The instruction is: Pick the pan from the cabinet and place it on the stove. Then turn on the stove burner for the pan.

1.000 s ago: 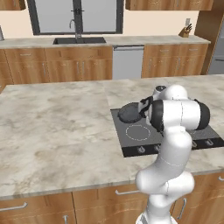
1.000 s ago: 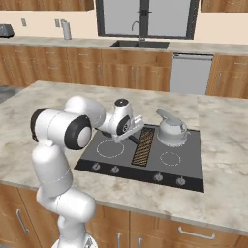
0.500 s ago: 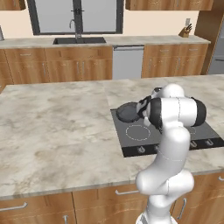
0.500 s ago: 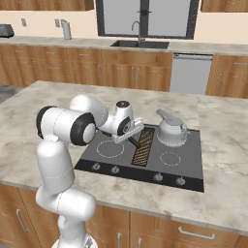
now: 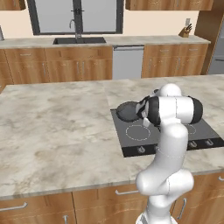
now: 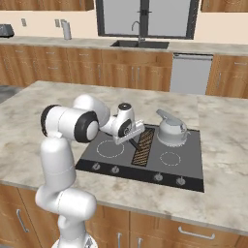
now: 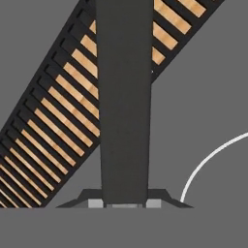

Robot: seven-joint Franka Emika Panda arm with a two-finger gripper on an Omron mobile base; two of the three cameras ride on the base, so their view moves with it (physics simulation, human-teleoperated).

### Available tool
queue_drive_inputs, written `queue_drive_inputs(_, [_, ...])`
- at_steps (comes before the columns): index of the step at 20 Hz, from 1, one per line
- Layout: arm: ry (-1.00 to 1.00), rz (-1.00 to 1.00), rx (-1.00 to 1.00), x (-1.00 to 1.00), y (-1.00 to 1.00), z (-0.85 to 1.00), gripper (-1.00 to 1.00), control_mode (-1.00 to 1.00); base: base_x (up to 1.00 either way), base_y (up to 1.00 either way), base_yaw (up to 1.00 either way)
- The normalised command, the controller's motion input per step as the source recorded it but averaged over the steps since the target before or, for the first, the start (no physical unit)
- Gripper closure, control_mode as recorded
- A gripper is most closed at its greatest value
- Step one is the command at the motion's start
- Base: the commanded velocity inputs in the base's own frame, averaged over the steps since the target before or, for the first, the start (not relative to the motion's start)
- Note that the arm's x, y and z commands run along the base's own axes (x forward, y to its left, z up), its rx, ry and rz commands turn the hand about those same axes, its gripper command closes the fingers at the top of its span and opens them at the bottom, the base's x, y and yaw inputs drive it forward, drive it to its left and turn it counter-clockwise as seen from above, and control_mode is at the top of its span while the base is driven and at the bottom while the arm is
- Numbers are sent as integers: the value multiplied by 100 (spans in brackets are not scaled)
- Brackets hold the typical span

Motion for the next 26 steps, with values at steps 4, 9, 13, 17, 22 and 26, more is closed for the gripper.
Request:
queue_drive_inputs(4, [-2, -1, 4, 7, -3, 0, 100, -100, 0, 0, 0])
queue_drive_inputs(9, [-1, 0, 6, -3, -7, 0, 100, -100, 0, 0, 0])
queue_drive_inputs(13, [-4, 0, 7, -19, -16, 0, 100, -100, 0, 0, 0])
queue_drive_inputs(17, [-4, 0, 3, -20, -8, 0, 100, -100, 0, 0, 0])
queue_drive_inputs(22, [0, 0, 0, 0, 19, -7, 100, -100, 0, 0, 0])
queue_drive_inputs(26, [-3, 0, 0, 6, 26, -7, -100, -100, 0, 0, 0])
